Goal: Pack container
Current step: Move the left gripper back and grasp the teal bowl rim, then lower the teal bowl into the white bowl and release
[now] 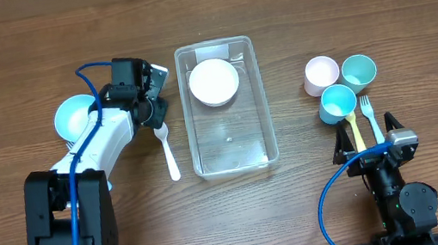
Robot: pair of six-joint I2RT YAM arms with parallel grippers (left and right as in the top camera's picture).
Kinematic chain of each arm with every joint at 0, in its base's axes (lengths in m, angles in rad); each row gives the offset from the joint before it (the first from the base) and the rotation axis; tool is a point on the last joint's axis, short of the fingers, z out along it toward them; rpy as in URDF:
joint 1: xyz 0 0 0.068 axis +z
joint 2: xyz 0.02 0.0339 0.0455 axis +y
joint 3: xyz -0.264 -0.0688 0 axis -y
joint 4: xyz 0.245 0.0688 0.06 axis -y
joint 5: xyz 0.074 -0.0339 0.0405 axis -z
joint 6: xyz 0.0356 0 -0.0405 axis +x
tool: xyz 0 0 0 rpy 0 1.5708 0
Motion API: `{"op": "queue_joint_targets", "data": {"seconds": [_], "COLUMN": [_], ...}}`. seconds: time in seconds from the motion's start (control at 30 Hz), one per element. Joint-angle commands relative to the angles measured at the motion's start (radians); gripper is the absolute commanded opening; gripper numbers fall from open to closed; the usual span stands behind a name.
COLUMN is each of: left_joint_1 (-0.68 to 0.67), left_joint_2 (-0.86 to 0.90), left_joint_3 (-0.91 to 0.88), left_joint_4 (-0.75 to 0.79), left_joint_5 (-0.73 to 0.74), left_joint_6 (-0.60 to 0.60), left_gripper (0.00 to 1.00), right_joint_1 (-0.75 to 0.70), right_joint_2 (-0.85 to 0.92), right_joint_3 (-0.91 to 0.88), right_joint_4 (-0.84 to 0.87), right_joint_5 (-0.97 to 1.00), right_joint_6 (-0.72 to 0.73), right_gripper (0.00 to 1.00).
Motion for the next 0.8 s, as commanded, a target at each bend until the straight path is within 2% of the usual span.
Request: {"op": "queue_joint_targets", "data": {"seconds": [0.0, 0.03, 0.07, 0.1, 0.17, 0.27, 0.37, 0.6, 0.77], "left_joint_1": [0.002, 0.002, 0.002, 0.002, 0.002, 0.002, 0.002, 0.002, 0.002], "left_joint_2": [0.014, 0.014, 0.015, 0.015, 0.015, 0.015, 0.015, 0.011, -0.005], "left_joint_3": [-0.004, -0.004, -0.004, -0.004, -0.004, -0.004, -0.004, 0.006, 0.049], "left_joint_4": [0.002, 0.002, -0.002, -0.004, -0.005, -0.014, -0.016, -0.012, -0.023], "left_joint_5": [-0.004, -0.004, -0.004, -0.004, -0.008, -0.011, -0.011, -0.011, -0.014], "left_joint_6": [-0.001, -0.001, -0.001, -0.001, 0.000, 0.011, 0.021, 0.021, 0.021], "left_gripper": [0.18, 0.16, 0.18, 0.25, 0.24, 0.19, 0.19, 0.05, 0.04], "right_joint_1": [-0.003, -0.003, -0.003, -0.003, -0.003, -0.003, -0.003, -0.003, -0.003], "right_joint_2": [-0.006, -0.006, -0.006, -0.006, -0.006, -0.006, -0.006, -0.006, -0.006], "right_joint_3": [-0.010, -0.010, -0.010, -0.010, -0.010, -0.010, -0.010, -0.010, -0.010], "right_joint_4": [0.006, 0.006, 0.006, 0.006, 0.006, 0.006, 0.006, 0.006, 0.006], "right_joint_5": [0.006, 0.006, 0.006, 0.006, 0.006, 0.006, 0.006, 0.006, 0.006], "right_joint_6": [-0.004, -0.004, -0.004, -0.004, -0.004, -0.004, -0.004, -0.004, -0.004], "right_gripper": [1.00, 1.00, 1.00, 1.00, 1.00, 1.00, 1.00, 1.00, 1.00]}}
